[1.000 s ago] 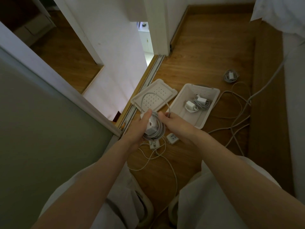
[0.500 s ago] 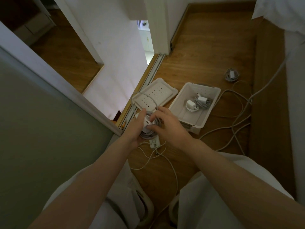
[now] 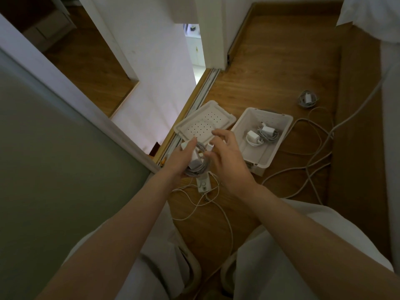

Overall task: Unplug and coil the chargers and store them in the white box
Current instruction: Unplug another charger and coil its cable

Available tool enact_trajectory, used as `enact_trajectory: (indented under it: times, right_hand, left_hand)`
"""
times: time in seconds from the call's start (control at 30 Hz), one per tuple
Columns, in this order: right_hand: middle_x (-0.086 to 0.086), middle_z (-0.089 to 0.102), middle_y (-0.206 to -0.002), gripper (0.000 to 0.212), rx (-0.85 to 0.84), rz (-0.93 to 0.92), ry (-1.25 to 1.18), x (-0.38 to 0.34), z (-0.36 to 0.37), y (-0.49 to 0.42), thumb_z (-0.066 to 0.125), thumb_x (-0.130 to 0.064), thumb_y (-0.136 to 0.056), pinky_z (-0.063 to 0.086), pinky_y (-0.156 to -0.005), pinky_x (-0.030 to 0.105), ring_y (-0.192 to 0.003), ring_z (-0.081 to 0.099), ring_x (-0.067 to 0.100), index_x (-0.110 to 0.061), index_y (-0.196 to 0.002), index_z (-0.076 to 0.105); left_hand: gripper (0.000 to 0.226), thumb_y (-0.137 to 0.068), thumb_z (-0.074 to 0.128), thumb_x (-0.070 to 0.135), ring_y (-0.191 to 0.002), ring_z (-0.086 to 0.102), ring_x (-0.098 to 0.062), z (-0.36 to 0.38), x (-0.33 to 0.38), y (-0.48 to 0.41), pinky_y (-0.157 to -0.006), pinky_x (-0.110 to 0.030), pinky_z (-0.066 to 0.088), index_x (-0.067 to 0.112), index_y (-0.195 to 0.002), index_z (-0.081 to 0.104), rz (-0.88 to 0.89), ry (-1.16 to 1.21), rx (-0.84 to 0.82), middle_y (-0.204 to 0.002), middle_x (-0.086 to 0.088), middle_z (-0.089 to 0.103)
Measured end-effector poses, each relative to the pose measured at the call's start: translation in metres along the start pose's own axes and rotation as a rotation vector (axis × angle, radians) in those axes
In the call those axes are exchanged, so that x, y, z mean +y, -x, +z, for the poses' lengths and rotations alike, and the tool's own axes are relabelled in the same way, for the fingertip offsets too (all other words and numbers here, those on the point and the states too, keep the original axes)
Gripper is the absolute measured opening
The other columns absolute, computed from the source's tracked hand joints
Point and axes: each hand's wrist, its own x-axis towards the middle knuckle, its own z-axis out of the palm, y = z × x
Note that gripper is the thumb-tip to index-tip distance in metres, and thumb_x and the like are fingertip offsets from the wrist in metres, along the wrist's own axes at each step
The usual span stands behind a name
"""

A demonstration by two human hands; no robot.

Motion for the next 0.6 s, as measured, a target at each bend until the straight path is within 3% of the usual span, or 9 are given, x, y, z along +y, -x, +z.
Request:
enact_trajectory:
  times: [0.13, 0.2, 0.27, 0.37, 0.43, 0.5, 0.6]
  right_hand:
    - [-0.002, 0.065, -0.096, 0.021, 0.054, 0.165, -0.368, -0.015, -0.002, 0.002, 0.038, -0.019, -0.099, 0.051, -0.090, 0.034, -0.094, 0.063, 0.012, -0.010, -0.116, 0.045]
    - [-0.002, 0.061, -0.076, 0.012, 0.084, 0.235, -0.583, -0.019, -0.006, 0.000, 0.032, -0.017, -0.100, 0.054, -0.083, 0.037, -0.077, 0.064, 0.015, -0.013, -0.101, 0.044]
    - [-0.001, 0.050, -0.066, 0.014, 0.173, 0.305, -0.690, -0.017, -0.013, -0.004, 0.031, -0.015, -0.101, 0.055, -0.067, 0.033, -0.059, 0.051, 0.013, -0.010, -0.093, 0.043]
    - [-0.007, 0.045, -0.065, 0.018, 0.297, 0.356, -0.571, -0.005, -0.019, -0.009, 0.036, -0.018, -0.100, 0.037, -0.051, 0.023, -0.053, 0.038, 0.005, -0.012, -0.093, 0.051]
    - [-0.011, 0.047, -0.067, 0.021, 0.287, 0.325, -0.319, 0.007, -0.019, -0.012, 0.036, -0.020, -0.100, 0.033, -0.049, 0.016, -0.052, 0.038, 0.003, -0.015, -0.098, 0.056]
    - [-0.009, 0.048, -0.069, 0.026, 0.215, 0.316, -0.048, 0.022, -0.019, -0.014, 0.036, -0.020, -0.101, 0.032, -0.049, 0.013, -0.054, 0.040, 0.003, -0.010, -0.100, 0.060]
    - [0.000, 0.054, -0.074, 0.025, 0.097, 0.370, 0.066, 0.038, -0.018, -0.016, 0.039, -0.017, -0.100, 0.040, -0.057, 0.020, -0.062, 0.047, 0.009, -0.006, -0.103, 0.062]
  left_hand:
    - [0.047, -0.091, 0.049, 0.049, -0.099, 0.059, -0.026, -0.013, -0.009, -0.007, -0.076, -0.037, 0.055, 0.014, -0.122, 0.047, -0.023, -0.021, 0.164, -0.116, -0.012, 0.057]
    - [0.042, -0.091, 0.049, 0.050, -0.098, 0.058, -0.027, -0.018, -0.010, -0.005, -0.081, -0.040, 0.054, 0.016, -0.116, 0.045, -0.054, -0.013, 0.172, -0.110, -0.011, 0.055]
    - [0.040, -0.091, 0.049, 0.051, -0.100, 0.058, -0.028, -0.020, -0.011, -0.008, -0.088, -0.044, 0.052, 0.018, -0.115, 0.043, -0.040, -0.040, 0.170, -0.107, -0.010, 0.055]
    - [0.035, -0.093, 0.047, 0.048, -0.093, 0.056, -0.023, -0.018, -0.008, -0.002, -0.087, -0.040, 0.051, 0.019, -0.112, 0.042, 0.026, -0.085, 0.165, -0.096, -0.004, 0.054]
    - [0.043, -0.093, 0.047, 0.049, -0.095, 0.060, -0.025, -0.020, -0.004, 0.000, -0.083, -0.039, 0.053, 0.015, -0.120, 0.047, 0.025, -0.030, 0.114, -0.105, -0.008, 0.058]
    - [0.048, -0.093, 0.044, 0.051, -0.099, 0.062, -0.028, -0.021, 0.003, 0.007, -0.078, -0.039, 0.055, 0.017, -0.127, 0.048, 0.034, 0.053, 0.005, -0.114, -0.012, 0.061]
    - [0.043, -0.095, 0.040, 0.050, -0.102, 0.063, -0.027, -0.025, 0.011, 0.015, -0.082, -0.039, 0.054, 0.023, -0.127, 0.049, 0.104, 0.124, -0.174, -0.120, -0.013, 0.060]
